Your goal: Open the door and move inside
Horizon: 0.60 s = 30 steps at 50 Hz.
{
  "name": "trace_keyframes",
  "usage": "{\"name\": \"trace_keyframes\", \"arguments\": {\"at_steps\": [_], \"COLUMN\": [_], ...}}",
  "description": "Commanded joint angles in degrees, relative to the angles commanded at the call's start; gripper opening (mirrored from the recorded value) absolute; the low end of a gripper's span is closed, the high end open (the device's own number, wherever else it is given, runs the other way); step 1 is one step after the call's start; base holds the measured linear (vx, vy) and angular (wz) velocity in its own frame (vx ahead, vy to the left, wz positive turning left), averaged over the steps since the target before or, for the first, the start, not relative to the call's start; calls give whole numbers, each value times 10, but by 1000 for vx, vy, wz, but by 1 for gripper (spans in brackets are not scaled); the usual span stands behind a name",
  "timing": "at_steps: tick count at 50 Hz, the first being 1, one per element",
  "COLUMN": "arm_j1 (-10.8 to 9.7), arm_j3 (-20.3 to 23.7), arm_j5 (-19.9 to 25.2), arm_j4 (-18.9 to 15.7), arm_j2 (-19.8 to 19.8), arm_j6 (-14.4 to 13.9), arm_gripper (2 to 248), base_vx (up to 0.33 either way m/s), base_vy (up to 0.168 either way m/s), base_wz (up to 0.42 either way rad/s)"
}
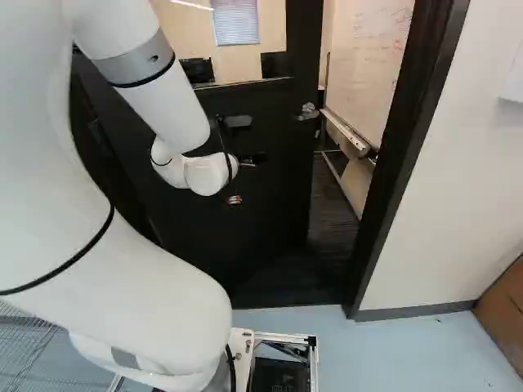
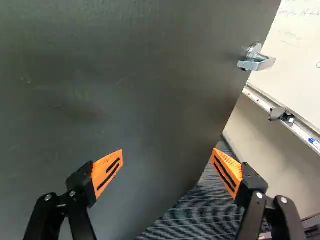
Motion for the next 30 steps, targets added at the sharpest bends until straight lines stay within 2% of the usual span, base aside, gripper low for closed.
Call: {"name": "trace_keyframes", "arguments": {"at_steps": [20,30], "arm_j1": [0,0], "arm_j3": [0,0], "arm_j5": [0,0], "arm_j4": [0,0], "arm_j2": [0,0], "arm_j6": [0,0], "arm_gripper": [247,247], "base_vx": [82,13], "base_vy": [31,5], "base_wz": [-3,-2]}}
